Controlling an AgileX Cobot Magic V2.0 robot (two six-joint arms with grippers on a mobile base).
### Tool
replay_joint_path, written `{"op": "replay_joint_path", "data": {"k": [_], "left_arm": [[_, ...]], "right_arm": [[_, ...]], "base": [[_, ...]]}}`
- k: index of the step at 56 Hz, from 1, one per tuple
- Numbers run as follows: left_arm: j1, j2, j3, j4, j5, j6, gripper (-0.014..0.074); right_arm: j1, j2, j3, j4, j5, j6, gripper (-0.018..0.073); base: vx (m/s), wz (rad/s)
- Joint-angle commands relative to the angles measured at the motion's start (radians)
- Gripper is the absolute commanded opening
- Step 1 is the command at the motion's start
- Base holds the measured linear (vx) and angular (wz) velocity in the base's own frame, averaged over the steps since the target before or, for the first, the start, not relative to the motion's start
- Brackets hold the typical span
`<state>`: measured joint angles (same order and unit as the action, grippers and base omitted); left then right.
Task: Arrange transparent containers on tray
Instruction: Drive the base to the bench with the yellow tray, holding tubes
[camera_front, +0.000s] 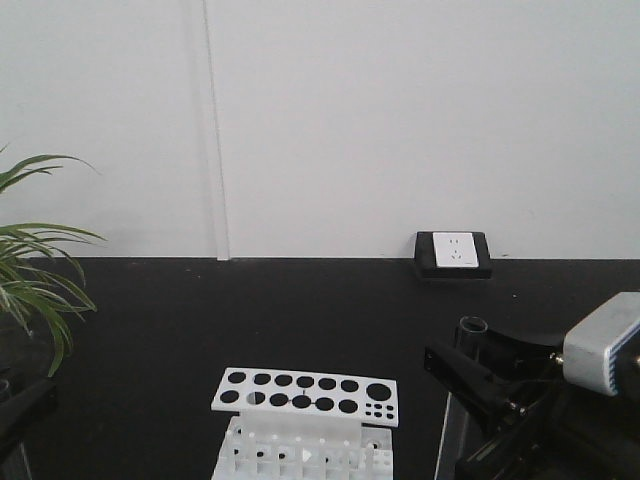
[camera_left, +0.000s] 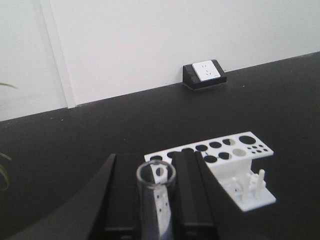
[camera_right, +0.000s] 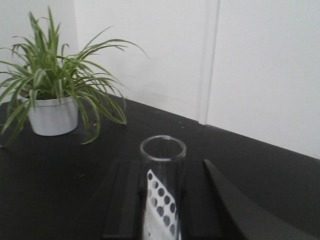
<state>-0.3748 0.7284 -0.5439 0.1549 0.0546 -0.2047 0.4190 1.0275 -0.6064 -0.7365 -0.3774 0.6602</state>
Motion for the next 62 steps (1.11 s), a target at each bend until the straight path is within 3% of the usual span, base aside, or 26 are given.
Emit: {"op": "replay_joint_path", "data": {"k": [1,35,62], "left_arm": [[-0.007,-0.006,-0.028,-0.007,-0.082,-0.010,-0.0003],[-0.007,-0.006,-0.028,-0.007,-0.076,-0.010,-0.0003],[-0.007,-0.006,-0.028,-0.007,-0.076,-0.010,-0.0003]], "right_arm": [[0.000,-0.020,-0.029,0.014,-0.067,-0.003,-0.0013],[0.000,-0.020,-0.029,0.014,-0.060,-0.003,-0.0013],[0.000,-0.020,-0.029,0.014,-0.060,-0.003,-0.0013]], "base": [[-0.21,0.06],[-0.28,0.01],[-0.35,0.26]]}}
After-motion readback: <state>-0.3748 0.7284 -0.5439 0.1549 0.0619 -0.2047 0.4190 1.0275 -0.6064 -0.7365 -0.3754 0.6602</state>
